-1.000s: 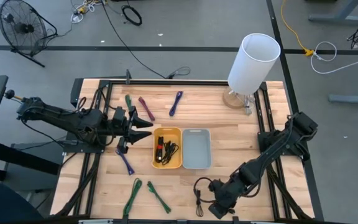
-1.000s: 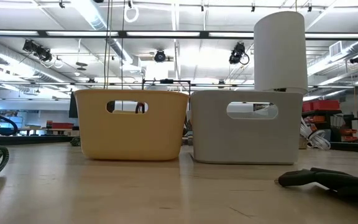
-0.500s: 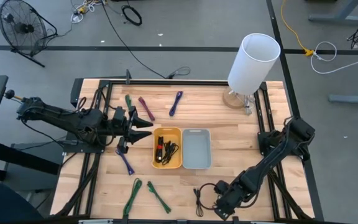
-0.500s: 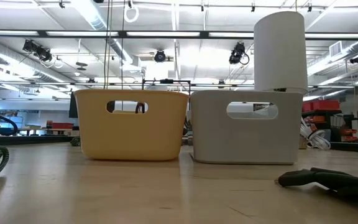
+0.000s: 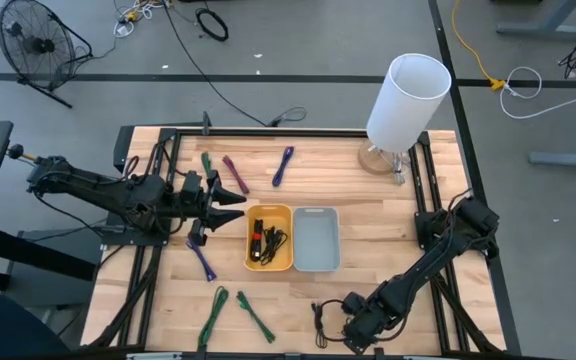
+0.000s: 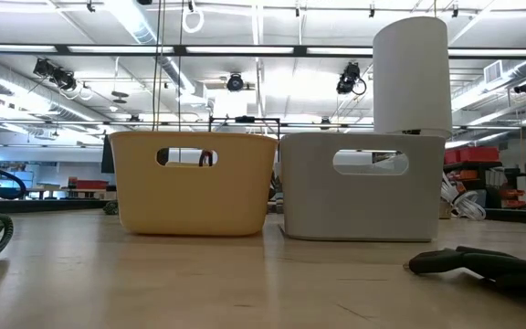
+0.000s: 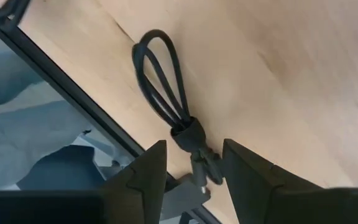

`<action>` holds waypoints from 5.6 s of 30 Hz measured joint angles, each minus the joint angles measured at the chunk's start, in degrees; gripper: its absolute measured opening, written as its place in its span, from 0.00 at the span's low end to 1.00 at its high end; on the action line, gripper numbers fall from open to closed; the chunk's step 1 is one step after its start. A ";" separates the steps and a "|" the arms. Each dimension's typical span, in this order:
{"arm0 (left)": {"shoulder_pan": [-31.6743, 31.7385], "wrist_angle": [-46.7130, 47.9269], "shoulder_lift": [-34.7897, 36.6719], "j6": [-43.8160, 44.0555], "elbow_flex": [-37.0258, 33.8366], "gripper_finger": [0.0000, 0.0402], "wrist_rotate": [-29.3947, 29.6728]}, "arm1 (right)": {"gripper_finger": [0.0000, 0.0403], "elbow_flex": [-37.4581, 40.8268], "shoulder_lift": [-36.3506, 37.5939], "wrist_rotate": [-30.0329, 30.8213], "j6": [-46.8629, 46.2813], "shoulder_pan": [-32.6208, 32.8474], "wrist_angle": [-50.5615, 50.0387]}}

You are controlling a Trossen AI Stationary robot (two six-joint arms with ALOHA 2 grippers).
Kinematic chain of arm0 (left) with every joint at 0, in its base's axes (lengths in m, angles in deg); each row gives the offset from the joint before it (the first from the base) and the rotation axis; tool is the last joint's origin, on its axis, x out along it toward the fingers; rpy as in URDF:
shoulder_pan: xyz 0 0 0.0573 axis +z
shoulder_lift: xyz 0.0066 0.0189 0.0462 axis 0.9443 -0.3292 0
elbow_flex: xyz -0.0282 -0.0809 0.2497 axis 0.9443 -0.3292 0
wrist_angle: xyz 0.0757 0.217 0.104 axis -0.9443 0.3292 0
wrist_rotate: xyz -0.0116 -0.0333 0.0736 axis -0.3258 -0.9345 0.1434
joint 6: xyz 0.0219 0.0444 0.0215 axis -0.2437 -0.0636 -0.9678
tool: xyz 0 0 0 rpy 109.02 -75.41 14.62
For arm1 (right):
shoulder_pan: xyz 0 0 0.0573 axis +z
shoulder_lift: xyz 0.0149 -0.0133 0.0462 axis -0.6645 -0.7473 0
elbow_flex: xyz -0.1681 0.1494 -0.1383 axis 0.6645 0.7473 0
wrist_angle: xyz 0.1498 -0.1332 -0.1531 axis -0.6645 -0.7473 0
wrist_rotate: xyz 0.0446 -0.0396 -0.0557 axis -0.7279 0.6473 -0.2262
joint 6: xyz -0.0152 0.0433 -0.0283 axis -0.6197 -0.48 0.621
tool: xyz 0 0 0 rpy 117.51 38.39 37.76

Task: Pick & Place USB Port
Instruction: Put the black charger cable into the yellow bin

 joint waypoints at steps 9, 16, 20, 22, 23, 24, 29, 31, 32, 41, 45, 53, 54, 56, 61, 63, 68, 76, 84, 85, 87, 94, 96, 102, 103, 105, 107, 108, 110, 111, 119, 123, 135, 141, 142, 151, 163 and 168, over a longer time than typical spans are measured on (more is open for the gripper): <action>0.00 0.00 0.00 0.37 0.00 0.45 0.00 | 0.39 0.00 -2.84 -0.87 1.26 0.00 2.87; 0.00 0.00 0.00 0.39 0.00 0.45 0.00 | 0.37 -0.25 -4.33 -2.67 1.88 -0.09 2.61; 0.00 0.00 0.00 0.41 0.00 0.45 -0.02 | 0.18 -0.28 -4.47 -3.21 1.98 -0.13 0.74; 0.00 0.00 0.00 0.39 0.00 0.45 -0.02 | 0.07 -0.27 -4.49 -3.76 2.91 -0.15 0.69; 0.00 0.00 0.00 0.41 0.00 0.45 0.00 | 0.05 -0.26 -4.52 -4.18 3.27 -0.17 0.98; 0.00 0.00 0.00 0.41 0.00 0.45 -0.02 | 0.05 -0.24 -4.53 -4.60 3.32 -0.21 1.25; 0.00 0.00 0.00 0.42 0.00 0.45 0.00 | 0.05 0.18 -3.15 -6.56 4.24 -0.88 2.87; 0.00 0.00 0.00 0.42 0.00 0.45 0.00 | 0.05 0.24 -0.80 -5.93 4.25 -0.96 2.52; 0.00 0.00 0.00 0.41 0.00 0.45 0.00 | 0.05 0.22 1.06 -5.62 4.23 -1.27 2.78; 0.00 0.00 0.02 0.15 0.00 0.45 0.46 | 0.05 -0.67 18.13 12.33 3.81 -3.89 0.22; 0.00 -0.02 0.00 0.15 0.00 0.45 0.87 | 0.05 -1.54 24.83 26.76 8.67 -6.36 0.67; 0.00 -0.50 0.02 0.39 0.00 0.45 0.89 | 0.04 -2.01 32.18 46.35 33.75 -13.31 14.68; 0.00 -0.69 0.00 0.39 0.00 0.45 0.90 | 0.04 -2.02 32.45 46.52 36.81 -14.63 17.17; -0.02 -1.07 0.02 0.48 0.00 0.45 1.05 | 0.04 -2.03 32.60 45.91 41.97 -17.38 21.38; -0.02 -1.39 -0.07 1.53 0.00 0.45 2.40 | 0.04 -2.03 31.76 38.02 51.00 -24.51 30.88; -0.02 -1.40 -0.07 1.62 0.00 0.45 2.43 | 0.04 -2.03 30.95 34.48 53.24 -27.11 34.45; -0.02 -1.54 -0.67 1.88 0.00 0.45 3.65 | 0.04 -2.05 28.57 28.46 56.79 -31.88 41.89; 2.17 -5.45 -3.62 3.02 0.04 0.45 3.63 | 0.04 -2.05 23.93 20.76 58.19 -36.00 51.00; 5.10 -9.71 -7.36 4.52 0.04 0.45 -0.05 | 0.04 -2.05 21.80 18.70 57.13 -37.50 51.12; 5.44 -9.63 -8.10 5.00 0.02 0.45 -0.68 | 0.04 -2.05 21.80 18.69 57.14 -37.67 51.12; 6.15 -10.74 -9.28 6.06 0.02 0.45 -1.99 | 0.04 -2.05 21.83 18.69 57.16 -37.98 51.31; 7.88 -15.45 -12.09 7.54 0.02 0.45 -5.64 | 0.04 -2.05 21.83 16.94 57.18 -38.95 49.93; 8.31 -16.24 -12.07 7.54 0.02 0.45 -6.82 | 0.04 -2.05 21.83 17.30 57.18 -39.08 48.39; 8.63 -15.97 -12.13 7.51 0.02 0.45 -7.25 | 0.04 -2.05 20.94 17.79 57.23 -39.68 47.37; 8.63 -15.65 -12.16 7.51 0.02 0.45 -7.26 | 0.04 -2.05 20.71 17.78 57.21 -39.83 48.02; 8.63 -15.98 -13.21 7.51 0.02 0.45 -7.23 | 0.04 -2.05 20.65 17.58 57.09 -40.18 48.20; 8.63 -15.56 -14.03 7.56 0.02 0.45 -7.15 | 0.03 -2.03 20.65 17.48 56.79 -40.33 48.64; 8.63 -15.92 -14.59 7.90 0.02 0.45 -7.18 | 0.03 -2.03 20.65 17.36 56.81 -40.52 48.56; 8.63 -16.85 -15.94 9.14 0.11 0.45 -7.26 | 0.03 -2.03 20.65 17.32 56.88 -40.65 48.56; 8.63 -16.41 -16.18 9.37 0.04 0.45 -7.30 | 0.03 -2.03 20.65 17.32 56.85 -40.65 48.76; 8.99 -17.49 -17.65 9.07 0.09 0.40 -6.18 | 0.03 -2.03 20.65 17.21 56.77 -40.74 48.85; 9.60 -17.65 -17.68 9.08 0.09 0.15 -7.17 | 0.03 -2.03 20.65 16.65 56.76 -40.76 48.22; 10.84 -17.06 -17.68 11.27 0.09 0.12 -5.76 | 0.27 -2.03 20.65 16.63 56.97 -41.46 47.86; 10.86 -8.86 -15.09 15.44 0.15 0.12 -1.07 | 0.35 -2.02 20.58 16.54 56.96 -42.80 47.15; 10.86 -6.76 -14.32 16.42 0.15 0.12 -0.21 | 0.36 -2.01 20.58 16.49 56.97 -43.04 47.05; 9.95 21.80 -7.17 30.94 0.04 0.12 4.06 | 0.37 -2.03 20.65 13.51 56.97 -45.49 46.28; 4.50 29.09 -9.56 52.41 -3.86 0.12 3.38 | 0.37 -2.03 20.69 8.98 57.35 -46.56 49.94; 2.29 24.51 -11.40 59.52 -6.55 0.12 3.34 | 0.37 -2.03 20.69 8.07 58.25 -46.60 50.04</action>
